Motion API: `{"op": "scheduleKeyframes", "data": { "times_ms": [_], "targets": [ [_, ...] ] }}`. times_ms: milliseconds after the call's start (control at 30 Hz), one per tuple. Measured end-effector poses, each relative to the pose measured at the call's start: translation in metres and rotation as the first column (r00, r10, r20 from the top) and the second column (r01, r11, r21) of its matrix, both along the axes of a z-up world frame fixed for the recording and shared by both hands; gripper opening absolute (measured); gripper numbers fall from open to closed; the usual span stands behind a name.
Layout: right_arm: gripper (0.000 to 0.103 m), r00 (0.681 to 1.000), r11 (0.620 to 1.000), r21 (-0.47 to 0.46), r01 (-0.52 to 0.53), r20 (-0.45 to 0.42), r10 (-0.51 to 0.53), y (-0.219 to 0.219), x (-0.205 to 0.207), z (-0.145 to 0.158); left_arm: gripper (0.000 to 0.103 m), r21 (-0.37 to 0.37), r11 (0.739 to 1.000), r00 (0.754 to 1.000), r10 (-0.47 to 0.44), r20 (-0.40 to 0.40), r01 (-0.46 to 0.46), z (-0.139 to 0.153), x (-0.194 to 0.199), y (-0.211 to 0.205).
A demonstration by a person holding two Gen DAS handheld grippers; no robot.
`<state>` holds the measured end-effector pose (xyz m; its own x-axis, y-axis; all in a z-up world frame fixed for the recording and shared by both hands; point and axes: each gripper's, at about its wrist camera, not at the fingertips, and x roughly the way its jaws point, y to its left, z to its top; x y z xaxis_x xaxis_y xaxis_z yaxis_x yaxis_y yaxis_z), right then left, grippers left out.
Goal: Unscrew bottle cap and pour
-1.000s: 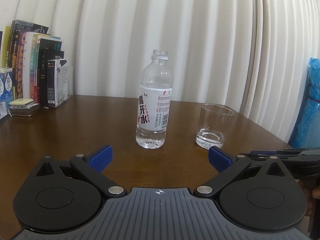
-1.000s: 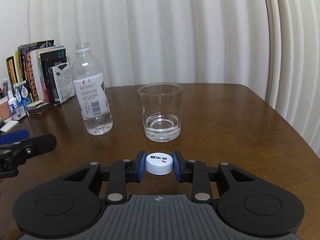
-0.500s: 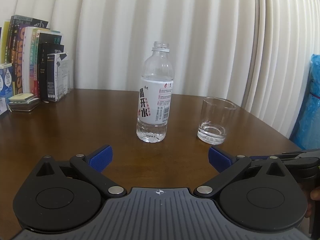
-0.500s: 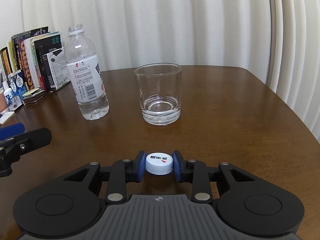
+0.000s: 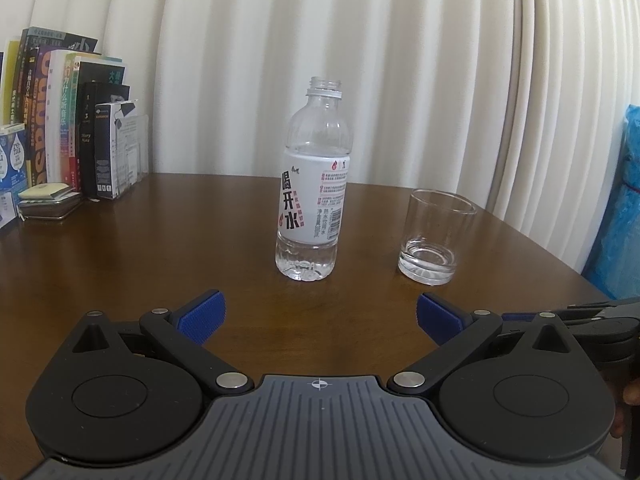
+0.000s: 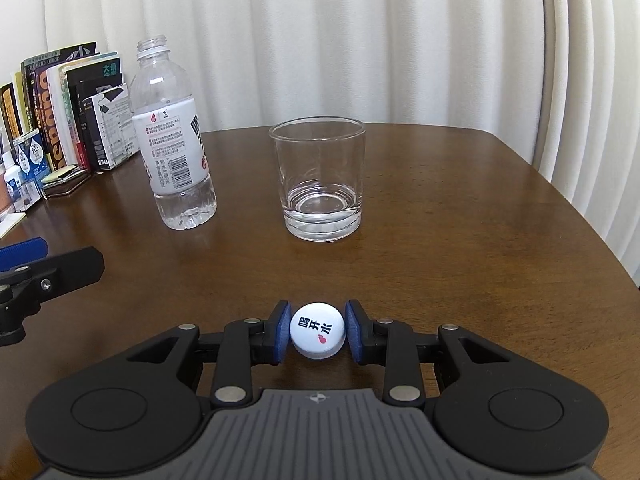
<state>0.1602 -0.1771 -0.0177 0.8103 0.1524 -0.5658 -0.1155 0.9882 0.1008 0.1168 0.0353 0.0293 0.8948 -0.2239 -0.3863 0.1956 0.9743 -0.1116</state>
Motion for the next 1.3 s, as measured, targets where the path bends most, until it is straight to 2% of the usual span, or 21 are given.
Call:
{"op": "scheduleKeyframes", "data": {
  "times_ms": [200, 233, 267, 300, 433, 533, 733, 1067, 1300],
  "targets": [
    [0.034, 1.0, 1.0, 0.014, 0.001, 0.001, -0.001, -0.002, -0.001, 0.0, 0.103, 0.007, 1.0, 1.0, -0.005, 0.001, 0.005, 0.0, -0.002, -0.003],
    [0.037, 1.0, 1.0, 0.015, 0.002, 0.002, -0.002, -0.002, -0.001, 0.0, 0.103, 0.01, 1.0, 1.0, -0.005, 0.001, 0.005, 0.0, -0.002, -0.003],
    [0.048, 1.0, 1.0, 0.021, 0.005, 0.008, -0.005, -0.003, -0.003, 0.001, 0.103, 0.013, 1.0, 1.0, -0.005, 0.0, 0.005, 0.001, -0.003, -0.004],
    [0.054, 1.0, 1.0, 0.023, 0.008, 0.015, -0.009, -0.003, -0.005, 0.001, 0.103, 0.014, 1.0, 1.0, -0.006, 0.001, 0.006, 0.001, -0.003, -0.004],
    [0.054, 0.998, 1.0, 0.018, 0.006, 0.056, -0.007, -0.003, -0.015, 0.005, 0.103, 0.015, 1.0, 1.0, -0.009, 0.008, 0.009, 0.002, -0.008, -0.007],
    [0.058, 0.996, 1.0, 0.015, 0.012, 0.092, -0.013, -0.003, -0.024, 0.008, 0.103, 0.02, 1.0, 1.0, -0.012, 0.021, 0.012, 0.004, -0.013, -0.008],
    [0.067, 0.986, 1.0, 0.011, 0.026, 0.165, -0.027, -0.002, -0.043, 0.011, 0.103, 0.016, 1.0, 0.999, -0.011, 0.05, 0.01, 0.006, -0.027, -0.009],
    [0.091, 0.967, 0.999, 0.043, 0.032, 0.25, -0.042, -0.001, -0.07, 0.013, 0.103, 0.024, 1.0, 0.994, -0.004, 0.107, 0.002, 0.002, -0.052, -0.008],
    [0.093, 0.957, 0.999, 0.023, 0.036, 0.286, -0.041, 0.001, -0.083, 0.014, 0.103, 0.003, 1.0, 0.99, 0.021, 0.136, -0.022, -0.003, -0.067, -0.005]
  ]
}}
